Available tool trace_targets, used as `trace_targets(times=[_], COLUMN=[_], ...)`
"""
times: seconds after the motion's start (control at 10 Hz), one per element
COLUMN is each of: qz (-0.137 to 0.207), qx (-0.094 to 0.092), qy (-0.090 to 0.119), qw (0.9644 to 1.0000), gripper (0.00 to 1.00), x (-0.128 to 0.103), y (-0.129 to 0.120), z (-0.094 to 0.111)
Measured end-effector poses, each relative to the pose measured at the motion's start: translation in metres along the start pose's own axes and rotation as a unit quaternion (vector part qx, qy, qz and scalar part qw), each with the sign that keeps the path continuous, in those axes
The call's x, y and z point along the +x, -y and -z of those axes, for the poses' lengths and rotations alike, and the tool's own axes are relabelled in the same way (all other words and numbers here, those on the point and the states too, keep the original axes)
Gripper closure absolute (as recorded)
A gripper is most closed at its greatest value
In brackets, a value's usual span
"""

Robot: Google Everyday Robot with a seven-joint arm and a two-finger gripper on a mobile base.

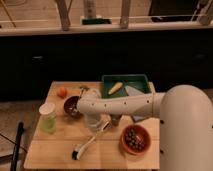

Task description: Wipe table surface with brush

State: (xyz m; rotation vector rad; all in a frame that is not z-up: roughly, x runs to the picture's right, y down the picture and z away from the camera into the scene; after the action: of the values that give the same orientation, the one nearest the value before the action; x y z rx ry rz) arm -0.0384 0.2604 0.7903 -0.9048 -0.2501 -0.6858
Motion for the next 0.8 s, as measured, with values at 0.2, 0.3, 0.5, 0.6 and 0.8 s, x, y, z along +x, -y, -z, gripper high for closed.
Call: trace_targets(times=[0.2, 0.3, 0.5, 0.6, 0.8], qz=[-0.01, -0.009, 0.002, 0.007, 0.013], qx=[0.004, 0.007, 0.014, 0.014, 0.013], qy=[-0.018, -0.022, -0.017, -0.011, 0.003], qw=[0.9998, 0.9997, 0.9998, 0.9998, 0.9998], gripper=[1.0, 1.0, 1.0, 1.0, 1.0], x=[0.015, 0.016, 0.008, 0.0, -0.009], y=[0.013, 0.02, 0.041, 0.046, 0.05], z=[0.0, -0.001, -0.005, -0.006, -0.011])
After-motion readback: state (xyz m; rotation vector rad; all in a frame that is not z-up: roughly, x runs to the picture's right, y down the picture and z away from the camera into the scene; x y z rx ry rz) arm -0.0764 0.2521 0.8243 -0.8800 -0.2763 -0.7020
